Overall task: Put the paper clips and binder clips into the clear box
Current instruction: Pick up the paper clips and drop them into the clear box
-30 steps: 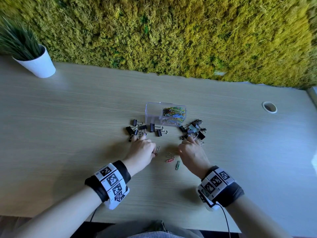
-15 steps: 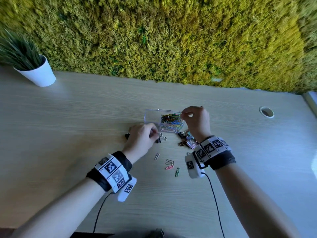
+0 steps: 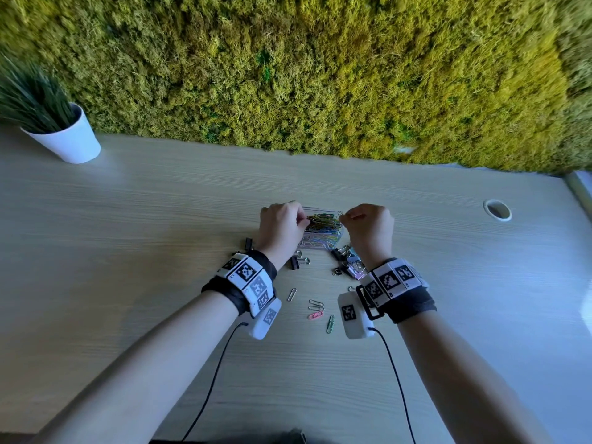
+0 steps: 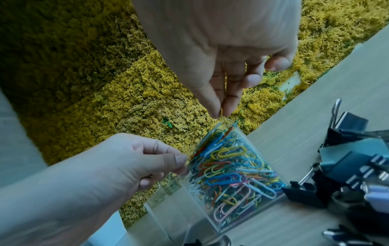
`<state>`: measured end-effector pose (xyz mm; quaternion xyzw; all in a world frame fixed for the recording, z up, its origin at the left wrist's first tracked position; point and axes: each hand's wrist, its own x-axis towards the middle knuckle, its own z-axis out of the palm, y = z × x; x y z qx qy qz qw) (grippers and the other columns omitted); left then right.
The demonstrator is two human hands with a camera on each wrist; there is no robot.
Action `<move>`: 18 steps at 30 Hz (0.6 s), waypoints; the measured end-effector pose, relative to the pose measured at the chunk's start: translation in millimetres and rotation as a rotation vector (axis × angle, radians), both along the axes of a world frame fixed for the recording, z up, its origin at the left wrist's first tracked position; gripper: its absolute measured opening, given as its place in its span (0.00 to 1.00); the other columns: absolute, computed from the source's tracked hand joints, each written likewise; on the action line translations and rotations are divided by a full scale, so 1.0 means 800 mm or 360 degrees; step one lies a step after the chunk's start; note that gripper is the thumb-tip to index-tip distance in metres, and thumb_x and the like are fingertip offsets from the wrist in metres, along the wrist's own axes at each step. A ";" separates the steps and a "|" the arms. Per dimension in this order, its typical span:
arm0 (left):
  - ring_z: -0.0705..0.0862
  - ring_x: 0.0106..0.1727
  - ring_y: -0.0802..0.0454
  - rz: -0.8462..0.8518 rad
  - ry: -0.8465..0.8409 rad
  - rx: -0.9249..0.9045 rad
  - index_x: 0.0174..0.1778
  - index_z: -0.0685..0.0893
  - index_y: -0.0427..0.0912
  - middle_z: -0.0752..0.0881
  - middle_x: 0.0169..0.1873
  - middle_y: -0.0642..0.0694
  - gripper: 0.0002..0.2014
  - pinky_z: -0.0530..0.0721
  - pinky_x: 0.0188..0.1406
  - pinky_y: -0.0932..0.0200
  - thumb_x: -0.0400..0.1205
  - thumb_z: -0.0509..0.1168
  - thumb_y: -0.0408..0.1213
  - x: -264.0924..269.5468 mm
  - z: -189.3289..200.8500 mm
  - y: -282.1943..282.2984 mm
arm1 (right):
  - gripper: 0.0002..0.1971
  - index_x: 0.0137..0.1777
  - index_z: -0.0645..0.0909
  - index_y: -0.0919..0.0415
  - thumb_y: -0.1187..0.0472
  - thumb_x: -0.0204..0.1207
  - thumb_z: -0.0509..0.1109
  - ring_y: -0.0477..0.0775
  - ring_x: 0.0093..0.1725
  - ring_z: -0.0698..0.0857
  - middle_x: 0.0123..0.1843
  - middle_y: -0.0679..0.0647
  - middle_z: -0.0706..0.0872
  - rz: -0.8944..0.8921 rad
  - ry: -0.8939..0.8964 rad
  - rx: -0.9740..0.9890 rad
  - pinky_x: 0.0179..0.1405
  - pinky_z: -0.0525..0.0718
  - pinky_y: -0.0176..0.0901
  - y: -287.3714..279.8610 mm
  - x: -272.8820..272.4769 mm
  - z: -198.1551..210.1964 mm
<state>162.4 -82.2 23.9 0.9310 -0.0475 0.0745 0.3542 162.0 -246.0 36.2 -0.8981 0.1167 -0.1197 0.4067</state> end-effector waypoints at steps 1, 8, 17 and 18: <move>0.85 0.33 0.45 -0.0008 -0.0009 -0.0025 0.31 0.85 0.42 0.88 0.28 0.48 0.05 0.83 0.41 0.49 0.72 0.74 0.34 -0.001 -0.001 0.000 | 0.02 0.32 0.88 0.60 0.66 0.64 0.76 0.57 0.34 0.87 0.32 0.57 0.90 -0.0001 0.0001 -0.0003 0.34 0.86 0.47 0.000 0.000 0.000; 0.86 0.33 0.48 -0.0021 -0.0130 -0.0103 0.33 0.86 0.41 0.88 0.30 0.49 0.04 0.84 0.37 0.51 0.73 0.71 0.29 -0.005 -0.003 0.018 | 0.06 0.30 0.86 0.67 0.66 0.65 0.74 0.64 0.33 0.87 0.31 0.63 0.89 0.0044 0.0025 0.0011 0.31 0.86 0.51 0.001 0.001 -0.005; 0.77 0.32 0.57 -0.0213 -0.0343 -0.0089 0.35 0.84 0.44 0.80 0.28 0.60 0.05 0.78 0.38 0.58 0.73 0.73 0.31 -0.050 -0.008 0.035 | 0.05 0.37 0.88 0.62 0.70 0.68 0.72 0.47 0.34 0.87 0.34 0.56 0.90 0.0085 -0.0119 0.0113 0.36 0.84 0.37 -0.025 -0.024 0.003; 0.78 0.33 0.56 -0.0260 -0.0327 -0.0062 0.35 0.85 0.44 0.81 0.28 0.58 0.04 0.78 0.38 0.57 0.73 0.73 0.32 -0.059 -0.013 0.036 | 0.05 0.38 0.88 0.61 0.70 0.68 0.72 0.45 0.34 0.86 0.35 0.55 0.90 0.0075 -0.0146 0.0100 0.36 0.82 0.33 -0.029 -0.029 0.003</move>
